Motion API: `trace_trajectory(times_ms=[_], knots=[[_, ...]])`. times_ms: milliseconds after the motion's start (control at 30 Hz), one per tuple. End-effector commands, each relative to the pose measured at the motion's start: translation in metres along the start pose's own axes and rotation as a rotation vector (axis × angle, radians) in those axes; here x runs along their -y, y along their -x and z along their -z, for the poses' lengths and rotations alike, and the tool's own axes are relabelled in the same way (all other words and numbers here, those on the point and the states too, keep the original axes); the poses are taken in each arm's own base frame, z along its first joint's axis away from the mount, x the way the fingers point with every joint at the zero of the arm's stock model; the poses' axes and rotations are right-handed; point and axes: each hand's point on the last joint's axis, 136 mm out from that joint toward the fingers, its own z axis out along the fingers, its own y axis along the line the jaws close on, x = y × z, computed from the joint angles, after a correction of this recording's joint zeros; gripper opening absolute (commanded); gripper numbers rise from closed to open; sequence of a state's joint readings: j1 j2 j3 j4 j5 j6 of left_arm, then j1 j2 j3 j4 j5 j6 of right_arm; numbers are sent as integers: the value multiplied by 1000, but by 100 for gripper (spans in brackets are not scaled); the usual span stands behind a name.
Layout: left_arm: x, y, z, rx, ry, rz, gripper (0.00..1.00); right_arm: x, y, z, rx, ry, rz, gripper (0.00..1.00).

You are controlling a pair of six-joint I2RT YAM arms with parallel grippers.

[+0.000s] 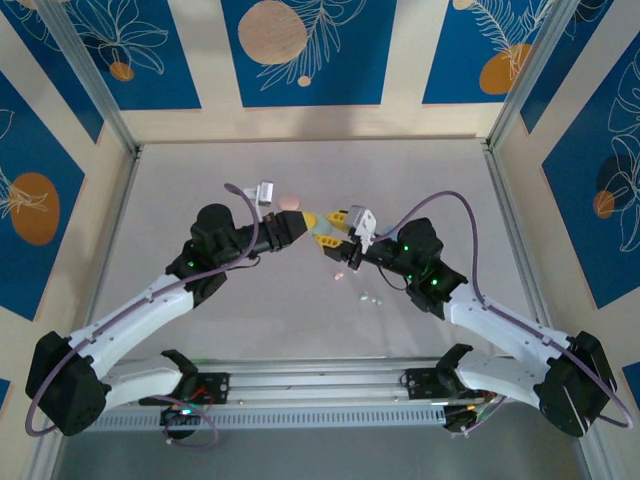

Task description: Insert the wireless bluetooth earbuds into the charging case

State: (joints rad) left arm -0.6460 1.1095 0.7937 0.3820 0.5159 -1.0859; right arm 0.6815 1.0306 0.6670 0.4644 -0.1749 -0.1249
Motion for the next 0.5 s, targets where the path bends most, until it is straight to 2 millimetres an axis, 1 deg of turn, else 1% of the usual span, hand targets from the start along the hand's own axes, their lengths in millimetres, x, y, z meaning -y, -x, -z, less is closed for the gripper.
trace_trajectory(times_ms=[0, 67, 133, 200, 267, 333, 400, 467], knots=[[35, 7, 13, 36, -86, -193, 48, -6, 18, 7, -5, 110, -138, 32], [40, 4, 21, 46, -80, -336, 58, -13, 20, 10, -40, 189, -226, 32], [49, -1, 31, 52, -103, -511, 64, -23, 24, 15, -63, 283, -296, 31], [56, -16, 41, 24, -147, -718, 70, -33, 31, 19, -77, 370, -341, 31], [52, -27, 49, -3, -137, -844, 77, -42, 39, 23, -79, 437, -356, 31], [46, -33, 54, -33, -113, -926, 77, -48, 47, 27, -70, 483, -354, 31], [45, -40, 56, -74, -118, -978, 77, -54, 54, 31, -61, 523, -349, 31], [51, -44, 56, -90, -154, -995, 76, -57, 59, 33, -59, 545, -339, 31]])
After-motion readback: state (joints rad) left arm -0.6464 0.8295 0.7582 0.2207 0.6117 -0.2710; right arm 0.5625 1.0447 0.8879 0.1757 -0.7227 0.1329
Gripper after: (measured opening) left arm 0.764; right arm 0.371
